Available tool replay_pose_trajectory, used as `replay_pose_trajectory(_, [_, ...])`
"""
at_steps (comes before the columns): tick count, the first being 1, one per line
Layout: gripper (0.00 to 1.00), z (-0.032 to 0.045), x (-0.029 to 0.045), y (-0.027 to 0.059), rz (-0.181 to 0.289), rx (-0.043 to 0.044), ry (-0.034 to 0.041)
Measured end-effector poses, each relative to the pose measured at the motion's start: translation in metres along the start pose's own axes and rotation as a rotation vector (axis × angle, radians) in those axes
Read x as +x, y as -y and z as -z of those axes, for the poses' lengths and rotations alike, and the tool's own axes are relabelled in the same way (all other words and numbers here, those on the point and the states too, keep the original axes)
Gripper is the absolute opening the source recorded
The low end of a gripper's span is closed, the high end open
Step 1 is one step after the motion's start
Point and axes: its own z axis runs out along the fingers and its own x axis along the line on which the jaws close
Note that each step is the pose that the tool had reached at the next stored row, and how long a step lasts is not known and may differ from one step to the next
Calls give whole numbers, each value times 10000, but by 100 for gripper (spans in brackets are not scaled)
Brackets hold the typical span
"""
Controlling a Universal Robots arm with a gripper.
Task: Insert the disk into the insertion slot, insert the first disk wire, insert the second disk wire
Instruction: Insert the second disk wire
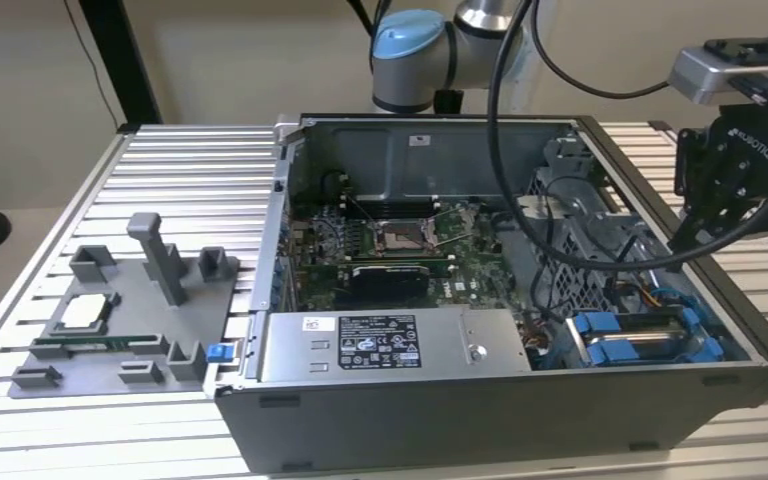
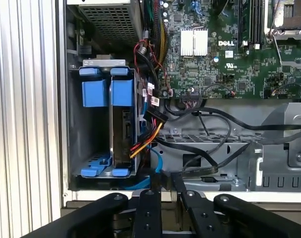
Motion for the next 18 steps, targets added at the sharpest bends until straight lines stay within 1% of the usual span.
replay_pose_trajectory(6, [0, -18, -2, 17, -1, -7, -6])
replay_pose_trajectory(7, [100, -21, -2, 19, -1, -9, -5])
replay_pose_trajectory(9, [100, -32, -3, 23, 0, -11, -10])
replay_pose_trajectory(11, [100, -54, -6, 28, 1, -15, -33])
replay_pose_trajectory(18, [100, -140, -29, 52, -2, -36, -175])
